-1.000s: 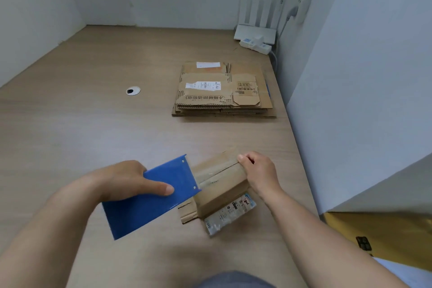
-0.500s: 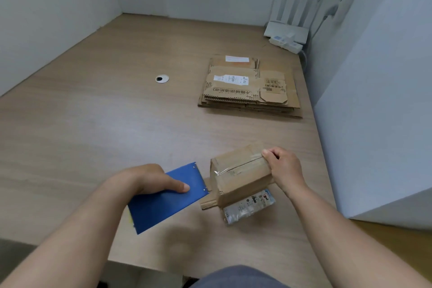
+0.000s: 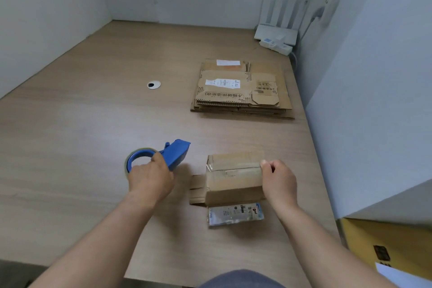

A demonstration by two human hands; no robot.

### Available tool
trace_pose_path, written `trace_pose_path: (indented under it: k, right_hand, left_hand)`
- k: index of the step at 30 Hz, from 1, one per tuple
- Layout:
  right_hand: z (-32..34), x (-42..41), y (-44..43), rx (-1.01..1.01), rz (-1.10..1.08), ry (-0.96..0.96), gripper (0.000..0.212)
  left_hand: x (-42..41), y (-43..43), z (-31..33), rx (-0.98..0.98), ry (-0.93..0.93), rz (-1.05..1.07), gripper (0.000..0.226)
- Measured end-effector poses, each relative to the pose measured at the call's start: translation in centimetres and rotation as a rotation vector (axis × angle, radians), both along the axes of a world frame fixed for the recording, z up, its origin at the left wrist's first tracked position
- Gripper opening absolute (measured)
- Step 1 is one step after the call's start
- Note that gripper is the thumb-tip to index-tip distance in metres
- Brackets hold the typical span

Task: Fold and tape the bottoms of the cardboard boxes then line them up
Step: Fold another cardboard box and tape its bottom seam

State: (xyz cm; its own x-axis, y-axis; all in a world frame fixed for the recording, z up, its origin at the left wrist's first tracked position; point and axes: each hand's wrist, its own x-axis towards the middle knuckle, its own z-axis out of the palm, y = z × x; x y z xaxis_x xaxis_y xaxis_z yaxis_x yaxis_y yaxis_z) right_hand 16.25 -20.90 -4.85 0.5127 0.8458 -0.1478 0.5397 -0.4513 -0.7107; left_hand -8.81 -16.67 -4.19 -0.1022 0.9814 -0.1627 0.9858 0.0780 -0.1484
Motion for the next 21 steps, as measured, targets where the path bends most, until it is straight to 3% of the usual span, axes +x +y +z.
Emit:
trace_pose_path:
  k: [3,8,11,14,16,21]
  right_hand:
    - [0.1,0.2,0.3,0.018,0.015,-0.001,0.032]
    - [0.1,0.1,0.5,0.015,0.028,-0.012,0.031]
    - [-0.1,-0.1,0.3,0.021,0.010,-0.023,0.027]
    - [-0.3,-0.4,0.1,0.022,0.006,-0.038,0.026]
    - [-0.3,-0.5,-0.1,0.025,0.039,-0.063,0.027]
    - [-0.3,-0.5,-0.9,0.057,0.091,-0.066,0.033]
  left_hand:
    - [-0.5,-0.3,-2.8,-0.027,0.008,-0.024,0.037]
    - [-0.5,-0.9,-1.9,0.066,-0.185,0.103,0.039]
    - [2.9,-2.6,0.8,0.305,-0.647,0.102,0.050]
    - [7.9,-4.8,1.1,0.076,-0.905,0.044,0.052]
    - [9.6,-5.4,0.0,-0.046,-1.013,0.127,0.055]
    - [10.1,-4.5,-0.6,-0.086,-1.240,0.332,0.049]
